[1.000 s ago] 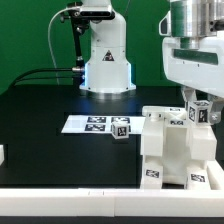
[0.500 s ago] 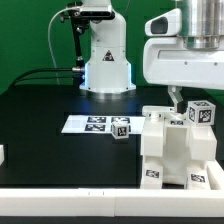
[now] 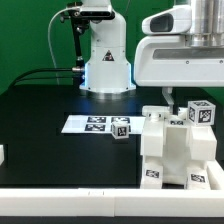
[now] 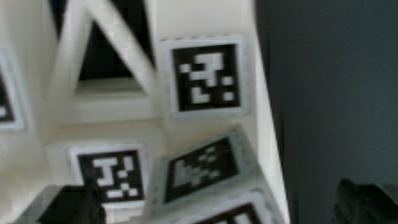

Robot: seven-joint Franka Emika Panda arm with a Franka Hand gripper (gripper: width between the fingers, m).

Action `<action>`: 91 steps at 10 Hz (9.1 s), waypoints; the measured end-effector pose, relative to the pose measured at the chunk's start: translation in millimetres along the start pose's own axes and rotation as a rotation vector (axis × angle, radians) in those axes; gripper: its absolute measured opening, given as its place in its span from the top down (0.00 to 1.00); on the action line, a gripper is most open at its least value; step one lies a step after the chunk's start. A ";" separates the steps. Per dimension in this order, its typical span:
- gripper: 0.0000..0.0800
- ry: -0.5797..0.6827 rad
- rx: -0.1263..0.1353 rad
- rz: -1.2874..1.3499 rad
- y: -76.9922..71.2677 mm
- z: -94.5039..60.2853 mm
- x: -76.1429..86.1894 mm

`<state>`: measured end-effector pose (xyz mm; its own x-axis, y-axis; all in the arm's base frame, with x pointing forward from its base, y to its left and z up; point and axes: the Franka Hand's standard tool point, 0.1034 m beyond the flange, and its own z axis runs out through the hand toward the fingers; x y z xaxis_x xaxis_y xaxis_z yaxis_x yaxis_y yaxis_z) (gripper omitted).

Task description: Assemble chair

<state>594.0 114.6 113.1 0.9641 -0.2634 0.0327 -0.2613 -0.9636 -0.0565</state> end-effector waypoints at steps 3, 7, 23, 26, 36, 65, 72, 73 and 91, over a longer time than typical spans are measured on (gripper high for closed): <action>0.47 -0.002 0.004 0.127 -0.7 0.2 -0.4; 0.65 -0.004 0.008 0.388 -1.3 0.1 -0.4; 0.19 -0.014 0.044 0.753 1.7 2.8 0.0; 0.19 -0.010 0.044 0.585 2.5 2.9 0.3; 0.67 -0.007 0.017 0.453 -1.6 9.9 -1.5; 0.67 0.022 0.012 0.378 -1.1 7.5 3.3; 0.67 -0.028 0.042 1.197 0.7 8.1 1.3; 0.67 -0.032 0.045 1.318 0.7 8.2 1.2; 0.19 -0.052 0.031 1.257 -10.1 -3.2 2.9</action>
Offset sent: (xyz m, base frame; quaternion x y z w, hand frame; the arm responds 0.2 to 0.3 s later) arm 0.0000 0.0000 0.0000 0.0000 0.0000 0.1938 0.9810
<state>599.3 123.4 117.0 0.0509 -0.9937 -0.0997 -0.9980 -0.0468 -0.0431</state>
